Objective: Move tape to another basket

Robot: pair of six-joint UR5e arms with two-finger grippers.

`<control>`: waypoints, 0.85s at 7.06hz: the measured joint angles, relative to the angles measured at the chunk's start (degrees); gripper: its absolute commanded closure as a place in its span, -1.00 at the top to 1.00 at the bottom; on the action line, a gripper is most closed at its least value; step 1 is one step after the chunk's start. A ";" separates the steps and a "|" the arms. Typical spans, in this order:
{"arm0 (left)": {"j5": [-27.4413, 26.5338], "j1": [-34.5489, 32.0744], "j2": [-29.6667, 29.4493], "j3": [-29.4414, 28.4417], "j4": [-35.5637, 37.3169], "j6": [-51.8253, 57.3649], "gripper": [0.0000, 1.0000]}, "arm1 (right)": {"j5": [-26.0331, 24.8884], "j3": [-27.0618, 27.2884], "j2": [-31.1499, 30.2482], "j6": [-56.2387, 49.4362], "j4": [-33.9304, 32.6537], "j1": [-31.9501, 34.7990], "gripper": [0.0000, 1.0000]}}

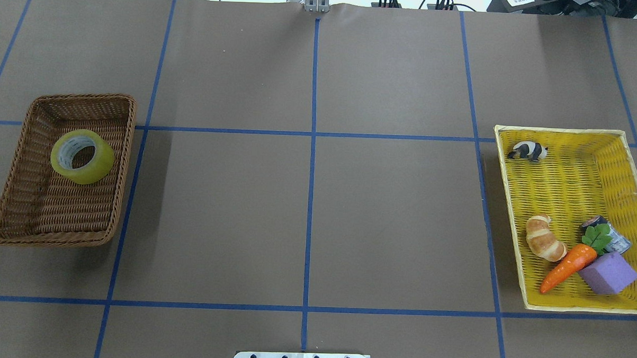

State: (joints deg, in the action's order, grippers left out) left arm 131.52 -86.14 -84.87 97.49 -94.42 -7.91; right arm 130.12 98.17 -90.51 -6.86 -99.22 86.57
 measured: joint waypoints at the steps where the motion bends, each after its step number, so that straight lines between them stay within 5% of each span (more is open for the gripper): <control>1: 1.15 -0.61 0.46 -0.67 0.05 0.00 0.97 | 0.51 0.00 0.04 0.02 0.00 0.00 1.00; 6: 2.95 -1.99 0.75 -2.02 -0.29 0.00 0.97 | 1.54 0.03 0.19 0.13 -0.01 0.00 1.00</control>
